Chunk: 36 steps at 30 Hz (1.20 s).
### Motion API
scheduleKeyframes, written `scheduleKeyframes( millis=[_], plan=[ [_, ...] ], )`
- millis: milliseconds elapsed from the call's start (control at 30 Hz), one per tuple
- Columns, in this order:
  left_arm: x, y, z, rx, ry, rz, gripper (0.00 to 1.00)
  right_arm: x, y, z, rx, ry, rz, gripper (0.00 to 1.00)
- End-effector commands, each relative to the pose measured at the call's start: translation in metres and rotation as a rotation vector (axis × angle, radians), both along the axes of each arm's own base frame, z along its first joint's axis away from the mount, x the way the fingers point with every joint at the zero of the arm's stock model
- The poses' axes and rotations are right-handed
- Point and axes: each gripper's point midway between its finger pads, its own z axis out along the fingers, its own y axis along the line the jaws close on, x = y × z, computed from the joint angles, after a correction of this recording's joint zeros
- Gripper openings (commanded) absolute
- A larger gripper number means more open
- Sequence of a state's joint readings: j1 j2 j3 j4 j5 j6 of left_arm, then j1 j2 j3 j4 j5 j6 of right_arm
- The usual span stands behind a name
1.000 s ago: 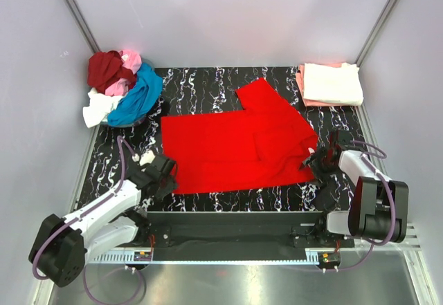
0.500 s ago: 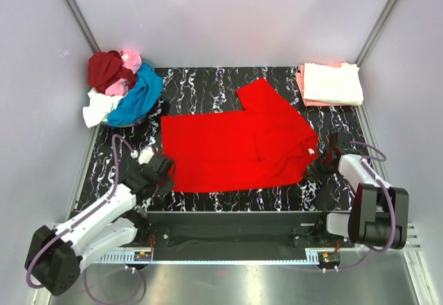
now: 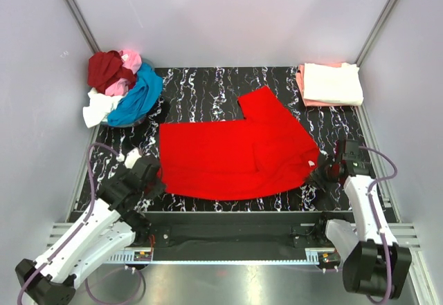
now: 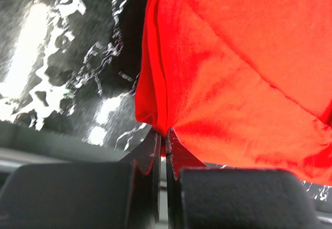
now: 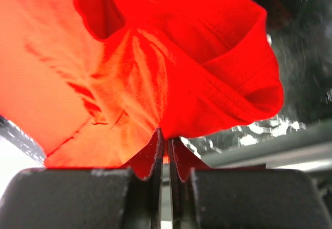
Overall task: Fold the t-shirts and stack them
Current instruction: Fold the tshirt
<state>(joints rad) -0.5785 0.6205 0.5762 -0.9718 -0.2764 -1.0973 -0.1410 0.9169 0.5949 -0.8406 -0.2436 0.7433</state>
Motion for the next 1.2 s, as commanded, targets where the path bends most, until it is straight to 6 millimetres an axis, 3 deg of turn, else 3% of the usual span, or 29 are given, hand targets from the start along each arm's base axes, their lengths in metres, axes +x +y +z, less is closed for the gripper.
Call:
scheduleKeyframes(
  millis=[0, 33, 133, 167, 200, 267, 300, 367, 467, 533, 567, 633, 667, 700, 833, 867, 933, 967, 1100, 1167],
  plan=[
    [-0.015, 0.008, 0.019, -0.006, 0.007, 0.01, 0.06, -0.019, 0.006, 0.03, 0.016, -0.018, -0.006, 0.11],
    [-0.018, 0.011, 0.021, -0.006, 0.005, 0.011, 0.08, -0.021, 0.004, 0.034, -0.002, -0.024, -0.014, 0.13],
    [-0.027, 0.015, 0.036, -0.031, -0.017, 0.006, 0.37, -0.028, 0.005, 0.044, 0.001, -0.05, -0.021, 0.33],
    [-0.03, 0.016, 0.045, -0.042, -0.039, 0.0, 0.63, -0.029, 0.006, 0.045, 0.006, -0.058, -0.021, 0.41],
    [-0.031, 0.018, 0.05, -0.038, -0.049, -0.015, 0.74, -0.028, 0.007, 0.049, 0.012, -0.074, -0.022, 0.54],
    [-0.033, 0.022, 0.063, -0.019, -0.069, -0.035, 0.88, -0.026, 0.004, 0.055, -0.005, -0.095, -0.029, 0.63],
    [-0.031, 0.026, 0.067, 0.021, -0.078, -0.062, 0.98, -0.022, 0.002, 0.063, -0.016, -0.123, -0.033, 0.73],
    [-0.031, 0.032, 0.079, 0.061, -0.096, -0.078, 0.99, -0.017, -0.003, 0.073, -0.048, -0.152, -0.04, 0.79],
    [-0.019, 0.036, 0.095, 0.125, -0.157, -0.122, 0.99, 0.01, 0.001, 0.098, -0.036, -0.272, 0.011, 0.8],
    [-0.008, 0.033, 0.106, 0.14, -0.224, -0.162, 0.99, 0.042, 0.009, 0.118, 0.006, -0.356, 0.085, 0.81],
    [-0.005, 0.031, 0.109, 0.142, -0.246, -0.174, 0.99, 0.062, 0.01, 0.139, 0.002, -0.428, 0.12, 0.81],
    [0.003, 0.026, 0.115, 0.153, -0.295, -0.215, 0.99, 0.092, 0.014, 0.134, 0.014, -0.365, 0.177, 0.82],
    [0.005, 0.025, 0.12, 0.153, -0.313, -0.226, 0.99, 0.113, 0.012, 0.158, -0.02, -0.419, 0.215, 0.82],
    [0.008, 0.024, 0.123, 0.168, -0.329, -0.253, 0.99, 0.135, 0.011, 0.142, -0.021, -0.35, 0.235, 0.82],
    [0.018, 0.017, 0.133, 0.16, -0.392, -0.276, 0.99, 0.22, 0.002, 0.139, -0.095, -0.35, 0.31, 0.83],
    [0.019, 0.014, 0.133, 0.152, -0.4, -0.284, 0.99, 0.256, -0.002, 0.13, -0.112, -0.346, 0.344, 0.83],
    [0.023, 0.01, 0.131, 0.141, -0.421, -0.289, 0.99, 0.289, -0.001, 0.114, -0.092, -0.303, 0.386, 0.82],
    [0.024, 0.011, 0.131, 0.145, -0.424, -0.286, 0.99, 0.32, -0.001, 0.097, -0.064, -0.257, 0.39, 0.8],
    [0.024, 0.019, 0.133, 0.159, -0.423, -0.239, 0.99, 0.389, 0.033, 0.087, 0.028, -0.381, 0.462, 0.82],
    [0.024, 0.019, 0.134, 0.153, -0.433, -0.237, 0.99, 0.42, 0.038, 0.078, 0.001, -0.443, 0.482, 0.85]
  ],
)
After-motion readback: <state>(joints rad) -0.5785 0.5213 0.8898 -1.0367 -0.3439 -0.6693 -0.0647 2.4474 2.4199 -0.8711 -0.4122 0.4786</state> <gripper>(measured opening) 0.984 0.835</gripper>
